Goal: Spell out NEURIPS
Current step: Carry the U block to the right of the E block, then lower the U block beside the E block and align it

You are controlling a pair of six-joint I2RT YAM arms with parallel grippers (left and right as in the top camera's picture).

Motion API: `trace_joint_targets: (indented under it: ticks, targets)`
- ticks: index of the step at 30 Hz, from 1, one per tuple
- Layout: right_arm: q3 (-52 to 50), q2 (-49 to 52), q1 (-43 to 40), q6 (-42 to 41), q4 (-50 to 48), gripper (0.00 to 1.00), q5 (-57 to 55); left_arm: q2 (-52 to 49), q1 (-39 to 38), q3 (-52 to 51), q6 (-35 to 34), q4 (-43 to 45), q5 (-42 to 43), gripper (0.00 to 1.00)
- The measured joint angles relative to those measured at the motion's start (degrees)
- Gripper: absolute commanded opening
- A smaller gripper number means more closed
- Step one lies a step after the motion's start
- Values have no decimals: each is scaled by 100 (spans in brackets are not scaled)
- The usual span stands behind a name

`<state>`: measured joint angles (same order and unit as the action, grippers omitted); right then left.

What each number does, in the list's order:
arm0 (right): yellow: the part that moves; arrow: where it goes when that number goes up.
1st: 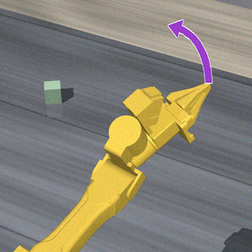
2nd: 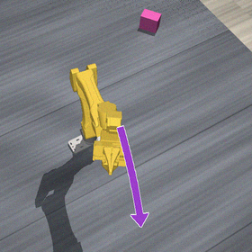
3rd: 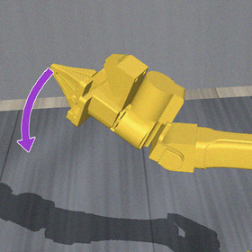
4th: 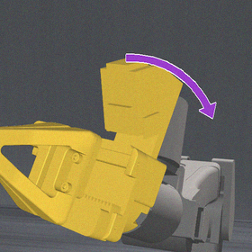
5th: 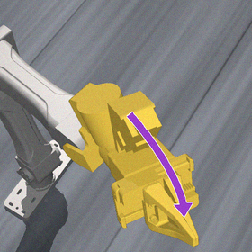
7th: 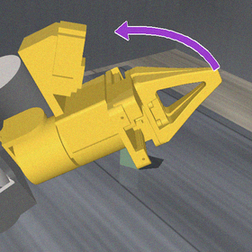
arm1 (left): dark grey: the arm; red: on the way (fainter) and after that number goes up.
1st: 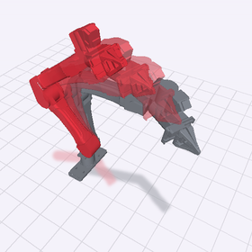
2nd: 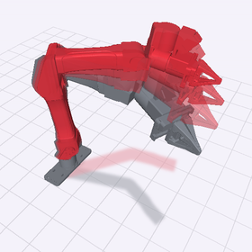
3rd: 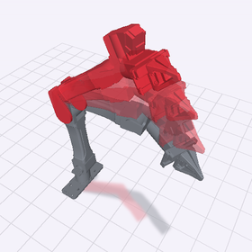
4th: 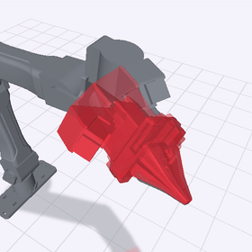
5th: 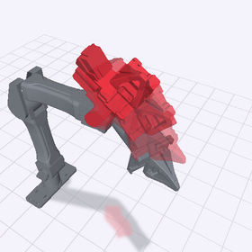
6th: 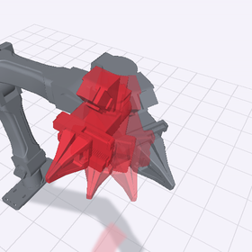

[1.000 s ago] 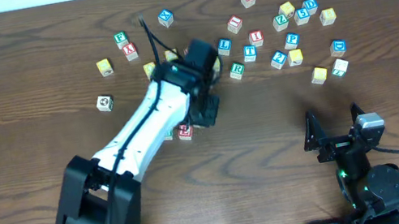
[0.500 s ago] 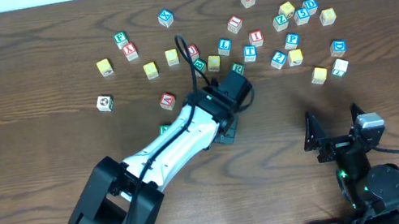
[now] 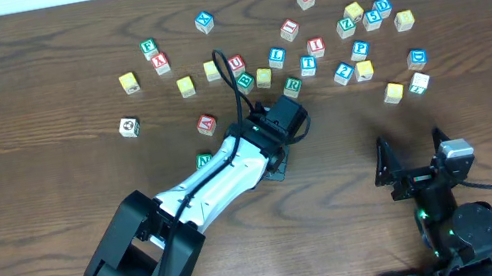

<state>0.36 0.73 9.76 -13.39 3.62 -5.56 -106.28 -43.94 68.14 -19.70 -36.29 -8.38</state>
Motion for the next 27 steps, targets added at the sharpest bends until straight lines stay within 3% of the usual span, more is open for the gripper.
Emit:
trace_joint_targets:
  ticks: [27]
  targets:
    - [0,0,0,0,0,99,0,-2,216,-295,24,173,-251,7]
